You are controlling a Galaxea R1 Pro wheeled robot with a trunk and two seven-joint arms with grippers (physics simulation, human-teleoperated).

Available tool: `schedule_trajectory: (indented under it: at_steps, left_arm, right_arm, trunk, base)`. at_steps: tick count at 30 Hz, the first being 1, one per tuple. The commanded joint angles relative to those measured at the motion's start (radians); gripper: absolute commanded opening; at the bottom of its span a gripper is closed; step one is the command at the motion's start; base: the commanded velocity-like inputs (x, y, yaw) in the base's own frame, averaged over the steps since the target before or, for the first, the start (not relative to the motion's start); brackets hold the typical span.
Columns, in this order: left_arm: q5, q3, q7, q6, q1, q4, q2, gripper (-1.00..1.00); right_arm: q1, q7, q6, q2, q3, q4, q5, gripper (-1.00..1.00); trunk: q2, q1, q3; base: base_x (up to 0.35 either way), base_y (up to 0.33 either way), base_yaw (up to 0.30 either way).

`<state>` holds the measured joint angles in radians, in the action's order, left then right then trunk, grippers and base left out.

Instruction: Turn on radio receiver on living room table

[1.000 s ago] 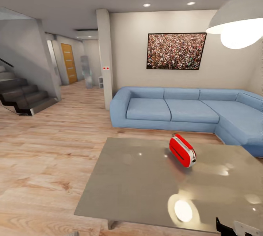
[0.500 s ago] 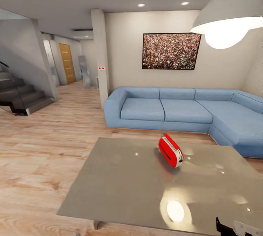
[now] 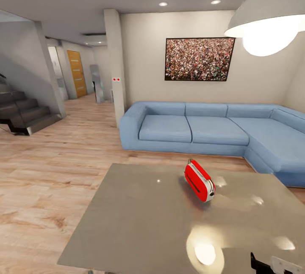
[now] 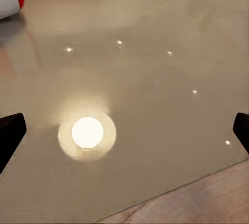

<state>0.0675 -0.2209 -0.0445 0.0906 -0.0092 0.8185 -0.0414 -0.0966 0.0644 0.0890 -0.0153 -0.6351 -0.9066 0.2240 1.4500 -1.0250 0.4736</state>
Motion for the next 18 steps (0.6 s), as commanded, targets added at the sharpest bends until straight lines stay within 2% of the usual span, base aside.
schedule_trajectory:
  at_steps: [1, 6, 14, 18]
  left_arm:
    - [0.0, 0.0, 0.0, 0.0, 0.0, 0.0, 0.0, 1.0]
    - [0.0, 0.0, 0.0, 0.0, 0.0, 0.0, 0.0, 1.0]
    - [0.0, 0.0, -0.001, -0.001, 0.0, -0.001, 0.0, 1.0]
    - [0.0, 0.0, -0.001, 0.0, 0.0, -0.001, 0.0, 1.0]
  right_arm:
    - [0.0, 0.0, 0.0, 0.0, 0.0, 0.0, 0.0, 1.0]
    - [0.0, 0.0, 0.0, 0.0, 0.0, 0.0, 0.0, 1.0]
    - [0.0, 0.0, 0.0, 0.0, -0.001, 0.0, 0.0, 1.0]
    - [0.0, 0.004, -0.003, -0.014, -0.006, 0.002, -0.001, 1.0]
  trunk:
    - [0.0, 0.0, 0.0]
    - [0.0, 0.0, 0.0]
    - [0.0, 0.0, 0.0]
    - [0.0, 0.0, 0.0]
  base:
    - [0.338, 0.0, 0.0]
    - [0.305, 0.0, 0.0]
    - [0.028, 0.0, 0.0]
    - [0.001, 0.0, 0.0]
